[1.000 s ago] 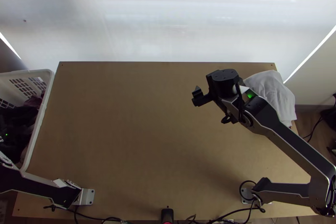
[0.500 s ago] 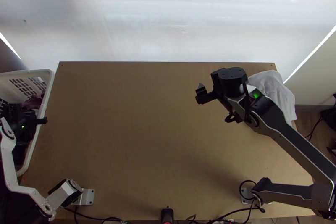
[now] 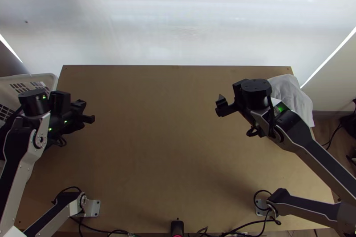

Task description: Fold the t-shirt

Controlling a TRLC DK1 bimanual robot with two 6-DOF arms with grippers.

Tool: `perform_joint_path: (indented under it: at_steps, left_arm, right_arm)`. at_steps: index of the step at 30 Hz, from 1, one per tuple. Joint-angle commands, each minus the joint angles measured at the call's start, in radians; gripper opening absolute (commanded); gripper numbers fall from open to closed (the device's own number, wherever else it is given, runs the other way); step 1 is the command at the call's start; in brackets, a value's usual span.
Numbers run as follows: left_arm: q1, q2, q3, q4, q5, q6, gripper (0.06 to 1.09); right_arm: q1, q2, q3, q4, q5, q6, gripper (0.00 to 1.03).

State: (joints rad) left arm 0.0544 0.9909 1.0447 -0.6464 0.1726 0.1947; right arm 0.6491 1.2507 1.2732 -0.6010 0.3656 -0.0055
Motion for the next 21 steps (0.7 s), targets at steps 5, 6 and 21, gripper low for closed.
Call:
perform_joint_path:
  at_steps: [5,6,21]
  left_arm:
    - [-0.568,0.252,0.239,0.01,-0.053,-0.126,0.1]
    - [-0.611,0.29,0.275,0.01,-0.055,-0.124,0.1]
    - [-1.048,0.927,0.954,0.067,-0.036,-0.115,0.1]
  right_arm:
    - [-0.039,-0.089,-0.132,-0.005,-0.016,-0.01,0.98]
    - [-0.045,-0.094,-0.141,-0.005,-0.017,-0.01,0.98]
    - [-0.252,-0.108,-0.247,-0.013,-0.042,-0.01,0.98]
